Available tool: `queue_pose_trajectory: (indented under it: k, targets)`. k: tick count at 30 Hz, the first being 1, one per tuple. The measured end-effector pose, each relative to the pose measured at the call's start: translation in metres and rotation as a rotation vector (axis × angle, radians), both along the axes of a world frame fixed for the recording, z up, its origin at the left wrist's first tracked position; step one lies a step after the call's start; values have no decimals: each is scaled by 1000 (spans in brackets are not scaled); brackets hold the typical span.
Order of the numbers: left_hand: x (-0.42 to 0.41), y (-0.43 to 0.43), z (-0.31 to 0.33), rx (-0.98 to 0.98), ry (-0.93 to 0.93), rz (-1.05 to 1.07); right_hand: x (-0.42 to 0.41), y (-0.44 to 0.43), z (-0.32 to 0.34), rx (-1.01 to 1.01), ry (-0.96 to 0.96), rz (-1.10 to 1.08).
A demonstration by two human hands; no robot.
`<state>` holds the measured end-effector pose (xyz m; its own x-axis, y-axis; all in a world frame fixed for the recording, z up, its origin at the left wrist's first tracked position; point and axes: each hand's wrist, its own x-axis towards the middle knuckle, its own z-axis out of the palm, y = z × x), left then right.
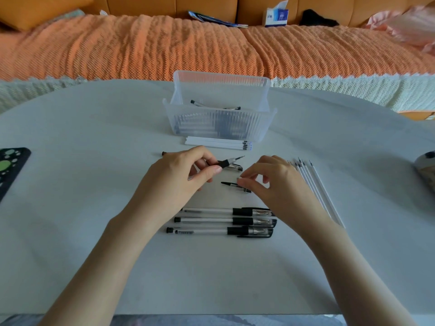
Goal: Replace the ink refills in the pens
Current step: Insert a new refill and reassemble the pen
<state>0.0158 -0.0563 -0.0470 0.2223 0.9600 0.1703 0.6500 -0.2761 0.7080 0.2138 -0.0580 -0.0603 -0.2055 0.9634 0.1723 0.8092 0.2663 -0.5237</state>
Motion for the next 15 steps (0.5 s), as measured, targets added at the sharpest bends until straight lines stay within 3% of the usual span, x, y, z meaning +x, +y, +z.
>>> queue_pose_trajectory:
  k: [4, 10, 15]
  targets:
    - [0, -1, 0, -1, -6, -5, -2, -1, 3, -36, 99, -13]
    - [5, -1, 1, 1, -33, -7, -3, -3, 18, -301, 791, -148]
    - [8, -2, 0, 1, -65, -40, -3, -3, 18, -397, 950, -169]
